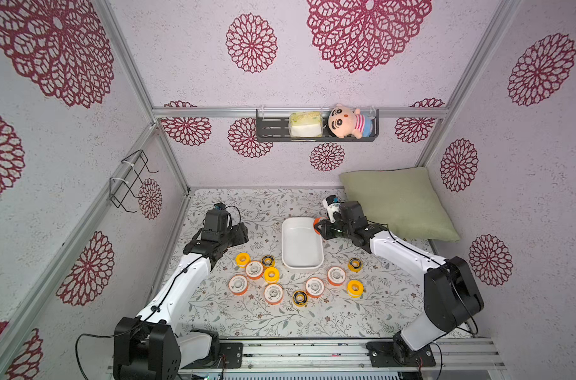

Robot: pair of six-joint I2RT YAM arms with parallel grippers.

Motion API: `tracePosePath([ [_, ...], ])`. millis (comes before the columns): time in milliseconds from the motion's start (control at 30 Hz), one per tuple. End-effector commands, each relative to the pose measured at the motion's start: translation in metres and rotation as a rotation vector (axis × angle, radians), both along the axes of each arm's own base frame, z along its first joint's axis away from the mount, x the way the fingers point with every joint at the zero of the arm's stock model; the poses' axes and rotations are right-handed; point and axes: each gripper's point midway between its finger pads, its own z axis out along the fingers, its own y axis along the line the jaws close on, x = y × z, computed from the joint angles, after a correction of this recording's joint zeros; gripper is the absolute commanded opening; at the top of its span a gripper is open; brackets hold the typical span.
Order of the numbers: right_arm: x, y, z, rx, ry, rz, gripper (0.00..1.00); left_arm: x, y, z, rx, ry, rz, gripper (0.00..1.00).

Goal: Put the sealing tape into the storage box
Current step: Pick up the sealing tape at the center of the board, then place the sealing tape in the storage box.

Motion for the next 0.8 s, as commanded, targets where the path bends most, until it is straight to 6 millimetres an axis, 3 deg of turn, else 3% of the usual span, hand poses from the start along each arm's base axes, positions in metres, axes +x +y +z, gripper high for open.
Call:
tracePosePath([
  [0,-0.002,0.024,0.011,0.012,-0.007,0.079,0.24,0.005,0.004,0.009,0.013,-0.022,0.002,0.69],
  [333,0.006,0.048,-0.029,-0.128,0.055,0.119,0.24,0.006,0.005,0.005,0.015,-0.011,0.004,0.69],
  [600,0.024,0.047,-0.064,-0.305,0.101,0.066,0.24,0.006,0.006,0.004,0.013,-0.010,0.007,0.69],
  [767,0.031,0.046,-0.074,-0.352,0.118,0.044,0.24,0.007,0.007,0.004,0.012,-0.008,0.008,0.69],
])
